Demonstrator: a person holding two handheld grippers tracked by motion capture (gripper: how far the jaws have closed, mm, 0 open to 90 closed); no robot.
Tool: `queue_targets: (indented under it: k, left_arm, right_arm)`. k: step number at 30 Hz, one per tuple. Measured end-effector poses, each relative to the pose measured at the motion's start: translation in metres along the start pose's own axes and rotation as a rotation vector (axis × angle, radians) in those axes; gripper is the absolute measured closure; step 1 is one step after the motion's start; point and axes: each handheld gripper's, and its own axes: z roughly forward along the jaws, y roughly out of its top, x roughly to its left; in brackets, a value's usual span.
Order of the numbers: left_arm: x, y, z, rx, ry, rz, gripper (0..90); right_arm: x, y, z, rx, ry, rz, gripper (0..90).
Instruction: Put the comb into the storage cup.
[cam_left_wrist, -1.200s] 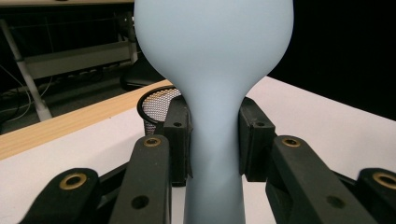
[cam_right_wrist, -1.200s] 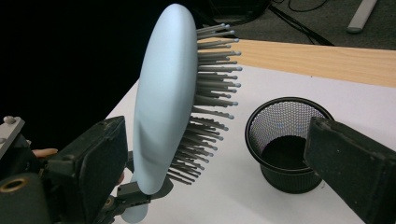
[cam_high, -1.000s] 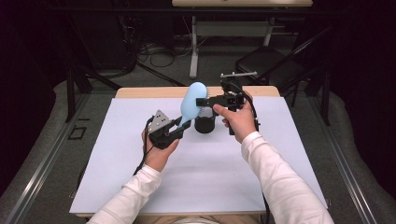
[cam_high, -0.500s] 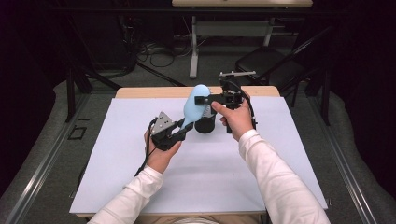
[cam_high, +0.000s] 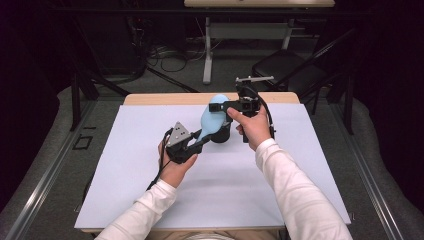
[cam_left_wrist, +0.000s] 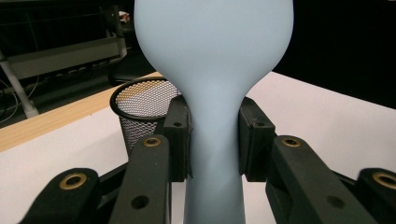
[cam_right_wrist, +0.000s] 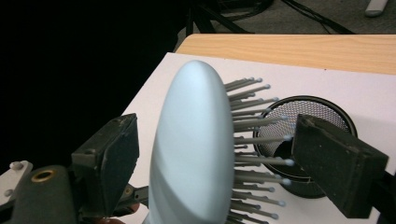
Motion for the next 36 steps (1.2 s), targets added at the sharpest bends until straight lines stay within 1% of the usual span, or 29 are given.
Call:
queue_targets:
  k: [7, 14, 16, 19, 27, 32, 36]
  left_arm:
    - [-0.0007, -0.0003, 0.0005, 0.001, -0.001, 0.0, 69.3]
    - [-0.0006, -0.0002, 0.0001, -0.004, 0.001, -0.003, 69.3]
    - [-0.0004, -0.0002, 0.0001, -0.002, 0.001, 0.002, 69.3]
    - [-0.0005, -0.0005, 0.0004, -0.001, 0.001, 0.0, 69.3]
    - [-0.0018, -0.0013, 0.0016, 0.004, -0.001, 0.002, 69.3]
    - [-0.0018, -0.0017, 0.0019, 0.003, -0.002, 0.003, 69.3]
    - [-0.0016, -0.0019, 0.0019, 0.004, -0.001, 0.001, 69.3]
  right_arm:
    - [-0.0018, 0.0005, 0.0006, 0.0, 0.027, 0.02, 18.6]
    - [-0.0021, 0.0003, 0.0012, -0.001, 0.061, 0.031, 25.8]
    - [-0.0025, 0.0001, 0.0012, -0.003, 0.067, 0.041, 26.1]
    - [-0.0038, 0.0002, 0.0015, -0.003, 0.079, 0.06, 27.8]
    - [-0.0048, -0.0005, 0.0031, 0.005, 0.087, 0.069, 30.5]
    - [-0.0038, -0.0007, 0.0028, 0.004, 0.088, 0.055, 34.7]
    - [-0.0047, -0.0006, 0.0027, 0.003, 0.09, 0.057, 37.4]
